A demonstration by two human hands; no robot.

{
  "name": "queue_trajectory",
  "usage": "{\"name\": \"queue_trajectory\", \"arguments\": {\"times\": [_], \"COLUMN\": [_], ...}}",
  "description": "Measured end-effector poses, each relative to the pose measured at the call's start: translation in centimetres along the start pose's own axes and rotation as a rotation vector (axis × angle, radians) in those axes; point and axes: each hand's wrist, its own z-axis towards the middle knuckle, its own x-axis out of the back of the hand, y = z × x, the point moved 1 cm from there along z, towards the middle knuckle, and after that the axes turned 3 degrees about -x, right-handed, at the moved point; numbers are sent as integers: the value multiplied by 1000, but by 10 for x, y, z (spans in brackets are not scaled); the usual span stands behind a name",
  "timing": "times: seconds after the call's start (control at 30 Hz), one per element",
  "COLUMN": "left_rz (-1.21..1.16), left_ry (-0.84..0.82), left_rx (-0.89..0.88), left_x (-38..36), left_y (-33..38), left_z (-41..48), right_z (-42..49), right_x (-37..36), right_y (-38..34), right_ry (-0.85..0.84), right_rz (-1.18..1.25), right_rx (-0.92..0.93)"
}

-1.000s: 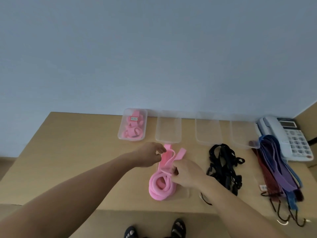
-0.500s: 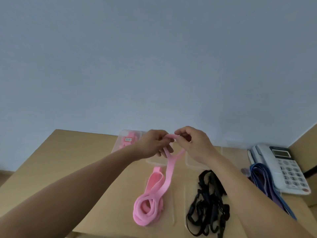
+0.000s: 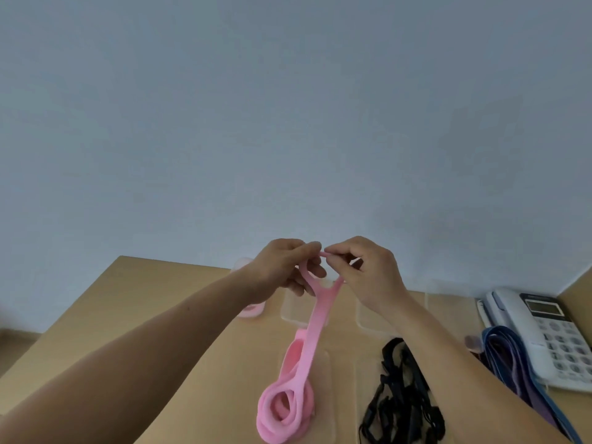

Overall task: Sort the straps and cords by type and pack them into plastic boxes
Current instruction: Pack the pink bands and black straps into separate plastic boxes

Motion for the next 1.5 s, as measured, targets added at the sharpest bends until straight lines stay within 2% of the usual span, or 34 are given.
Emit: {"name": "queue_trajectory", "arguments": {"times": [0.13,0.23,0.33,0.43,0.5,0.6,0.73,0.83,1.03,1.3,1.5], "left_rz": [84,130,127,113,72,44,29,52,-74,-189,-118], "left_ry": [-80,-117,-97,-93,-112,-239,-319,-300,-221,-204,-175], "left_rx": [-84,-149,-201,-190,-118,11,65,48,3,111,31], "left_x": [14,23,37,49,54,60,66,65,62,60,58], "left_y": [5,4,1,-2,-3,-3,-4,-1,9,12,10], "left_z": [-1,1,4,7,9,8,7,8,12,13,13], "right_z": [3,6,6,7,8,10,7,9,15,18,17], "right_x": [3,-1,-13,-22,-28,-34,-39,-39,-37,-38,-35], "right_y": [-8,-14,-19,-21,-23,-25,-25,-25,-29,-25,-24], "right_ry": [-75,-180,-257,-189,-140,-108,-56,-29,-3,38,32], "right_rz": [217,177,153,110,86,60,16,27,54,1,16], "right_rx": [-223,-316,-330,-305,-282,-241,-206,-202,-133,-16,-22]}}
